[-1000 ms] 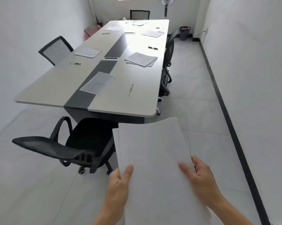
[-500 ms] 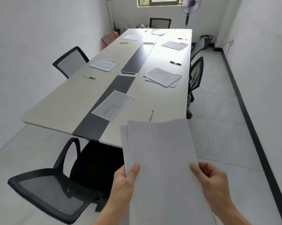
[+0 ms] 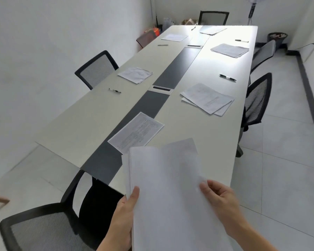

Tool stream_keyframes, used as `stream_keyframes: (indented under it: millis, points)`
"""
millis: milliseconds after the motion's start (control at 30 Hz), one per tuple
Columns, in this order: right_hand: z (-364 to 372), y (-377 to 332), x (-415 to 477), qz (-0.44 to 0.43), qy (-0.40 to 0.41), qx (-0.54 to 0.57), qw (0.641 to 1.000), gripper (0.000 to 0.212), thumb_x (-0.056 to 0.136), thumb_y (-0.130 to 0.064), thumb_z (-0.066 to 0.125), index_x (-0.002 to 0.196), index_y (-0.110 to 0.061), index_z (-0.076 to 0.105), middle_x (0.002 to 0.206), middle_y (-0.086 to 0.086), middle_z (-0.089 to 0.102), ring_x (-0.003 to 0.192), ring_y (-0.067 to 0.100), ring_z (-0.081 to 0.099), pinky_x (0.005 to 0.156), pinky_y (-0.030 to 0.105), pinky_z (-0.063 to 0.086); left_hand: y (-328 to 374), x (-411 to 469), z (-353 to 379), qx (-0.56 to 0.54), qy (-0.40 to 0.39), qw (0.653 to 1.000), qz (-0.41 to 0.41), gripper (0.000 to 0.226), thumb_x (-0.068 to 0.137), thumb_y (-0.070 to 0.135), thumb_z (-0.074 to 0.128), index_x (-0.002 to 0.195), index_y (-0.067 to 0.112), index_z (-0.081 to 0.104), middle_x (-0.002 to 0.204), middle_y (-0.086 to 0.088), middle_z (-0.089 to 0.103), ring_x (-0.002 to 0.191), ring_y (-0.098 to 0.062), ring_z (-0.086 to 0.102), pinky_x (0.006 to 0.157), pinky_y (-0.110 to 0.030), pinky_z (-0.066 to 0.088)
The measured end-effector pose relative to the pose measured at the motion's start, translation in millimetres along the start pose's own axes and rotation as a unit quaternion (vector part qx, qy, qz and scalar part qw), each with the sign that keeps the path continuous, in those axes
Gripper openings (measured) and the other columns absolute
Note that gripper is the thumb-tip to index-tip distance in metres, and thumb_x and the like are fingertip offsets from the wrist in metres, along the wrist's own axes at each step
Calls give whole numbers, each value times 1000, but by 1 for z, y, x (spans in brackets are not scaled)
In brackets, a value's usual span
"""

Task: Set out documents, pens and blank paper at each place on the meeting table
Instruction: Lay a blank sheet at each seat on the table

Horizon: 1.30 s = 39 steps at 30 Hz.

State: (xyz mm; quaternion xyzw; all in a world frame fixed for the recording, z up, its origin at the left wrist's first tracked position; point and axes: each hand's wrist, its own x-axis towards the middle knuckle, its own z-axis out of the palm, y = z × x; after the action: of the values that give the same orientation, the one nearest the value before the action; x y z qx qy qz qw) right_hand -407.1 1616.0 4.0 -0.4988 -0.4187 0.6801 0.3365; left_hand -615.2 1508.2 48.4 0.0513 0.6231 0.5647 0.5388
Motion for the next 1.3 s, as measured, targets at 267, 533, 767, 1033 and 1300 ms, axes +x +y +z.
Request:
stream_keyframes:
  millis: [267,533,767,1033,1300]
  points:
    - [42,-3,94,81,-22,-30,996,13,91,-13,66,84,-2,65,72,13,74,54,20,66,55,30,53,31,38,-11,-49,101,994,4,36,96,32,48,112,5,65,104,-17,74,92,-34,71,86,-47,52]
    - [76,39,190,92,190,-98,972,9,94,-17,54,98,-9,56,92,14,67,71,26,61,63,32,48,71,96,-58,15,146,989,2,33,97,29,49,108,1,64,98,-17,74,85,-32,69,75,-41,53]
    - [101,63,247,142,235,-259,926,25,90,-12,45,114,-13,53,91,7,63,81,29,60,67,37,50,102,139,-103,39,115,993,7,34,96,30,51,112,3,65,96,-13,76,88,-31,71,71,-38,53]
    - [114,70,247,178,164,-348,906,29,83,-35,64,102,-14,59,92,4,68,77,27,69,80,45,58,117,174,-117,54,46,997,-21,36,95,30,51,113,3,65,104,-16,74,97,-35,69,85,-45,53]
    - [85,48,173,174,129,-259,941,18,88,-27,66,97,-11,68,87,9,74,72,19,71,65,35,55,116,176,-69,91,-94,991,-40,33,91,31,53,105,5,67,98,-17,75,87,-34,73,82,-46,55]
